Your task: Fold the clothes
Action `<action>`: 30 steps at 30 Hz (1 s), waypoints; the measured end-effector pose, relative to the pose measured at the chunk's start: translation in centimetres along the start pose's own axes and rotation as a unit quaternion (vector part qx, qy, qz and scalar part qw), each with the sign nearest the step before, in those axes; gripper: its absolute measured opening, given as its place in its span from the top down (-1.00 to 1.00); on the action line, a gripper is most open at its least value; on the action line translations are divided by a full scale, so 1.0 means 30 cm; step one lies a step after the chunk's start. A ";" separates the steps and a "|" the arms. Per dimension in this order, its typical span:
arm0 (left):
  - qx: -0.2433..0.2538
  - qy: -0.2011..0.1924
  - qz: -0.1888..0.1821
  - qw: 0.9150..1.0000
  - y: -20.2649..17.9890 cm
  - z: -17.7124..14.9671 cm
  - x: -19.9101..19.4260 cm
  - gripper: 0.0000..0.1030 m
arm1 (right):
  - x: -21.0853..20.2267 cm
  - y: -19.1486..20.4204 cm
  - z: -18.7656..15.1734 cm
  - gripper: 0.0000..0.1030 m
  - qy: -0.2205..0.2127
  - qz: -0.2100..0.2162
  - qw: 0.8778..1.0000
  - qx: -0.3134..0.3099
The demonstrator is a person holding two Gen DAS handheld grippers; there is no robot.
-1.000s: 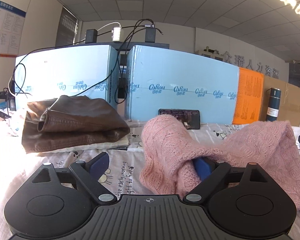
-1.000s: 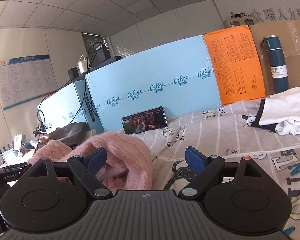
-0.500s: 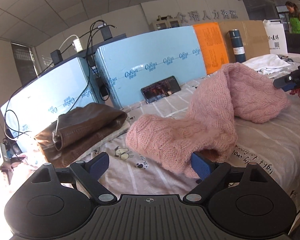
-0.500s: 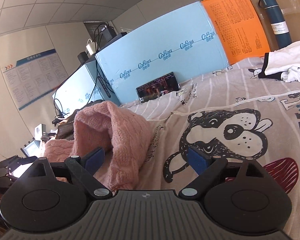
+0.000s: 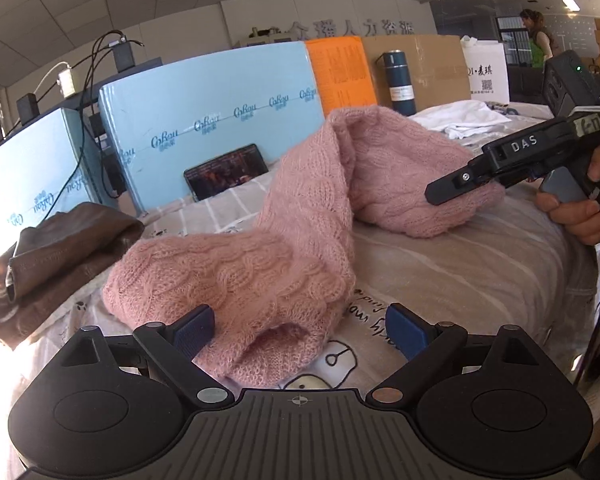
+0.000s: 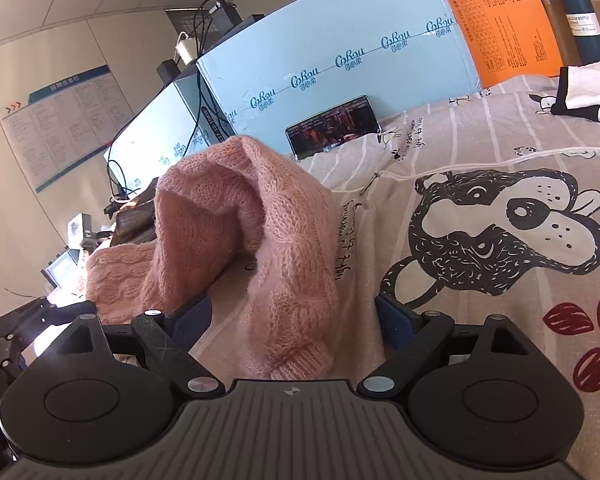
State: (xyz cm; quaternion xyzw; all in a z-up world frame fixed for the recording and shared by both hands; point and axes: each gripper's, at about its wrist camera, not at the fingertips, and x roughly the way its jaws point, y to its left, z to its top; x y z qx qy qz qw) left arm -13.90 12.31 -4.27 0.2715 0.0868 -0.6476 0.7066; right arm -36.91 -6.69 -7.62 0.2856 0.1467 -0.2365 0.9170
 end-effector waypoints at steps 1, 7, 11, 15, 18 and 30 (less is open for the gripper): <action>0.001 0.015 0.023 1.000 0.011 -0.015 0.024 -0.83 | 0.007 0.005 -0.002 -0.61 0.001 -0.012 1.000 -0.002; -0.052 0.001 0.074 0.996 0.093 -0.047 0.040 -0.68 | 0.007 -0.009 -0.012 0.15 -0.014 -0.053 0.998 -0.015; -0.085 -0.032 0.121 0.988 0.133 -0.063 0.027 -0.04 | -0.014 -0.028 0.000 0.59 -0.030 -0.050 0.998 -0.005; -0.128 -0.071 0.167 0.975 0.163 -0.062 -0.002 0.36 | -0.061 -0.028 0.020 0.71 -0.071 -0.049 0.996 -0.015; -0.132 -0.117 0.208 0.962 0.152 -0.029 -0.040 0.64 | -0.096 -0.026 0.046 0.74 -0.110 -0.071 0.991 -0.024; -0.062 -0.197 0.187 0.961 0.129 0.152 -0.031 0.70 | -0.311 -0.064 0.154 0.76 -0.231 -0.081 0.969 -0.027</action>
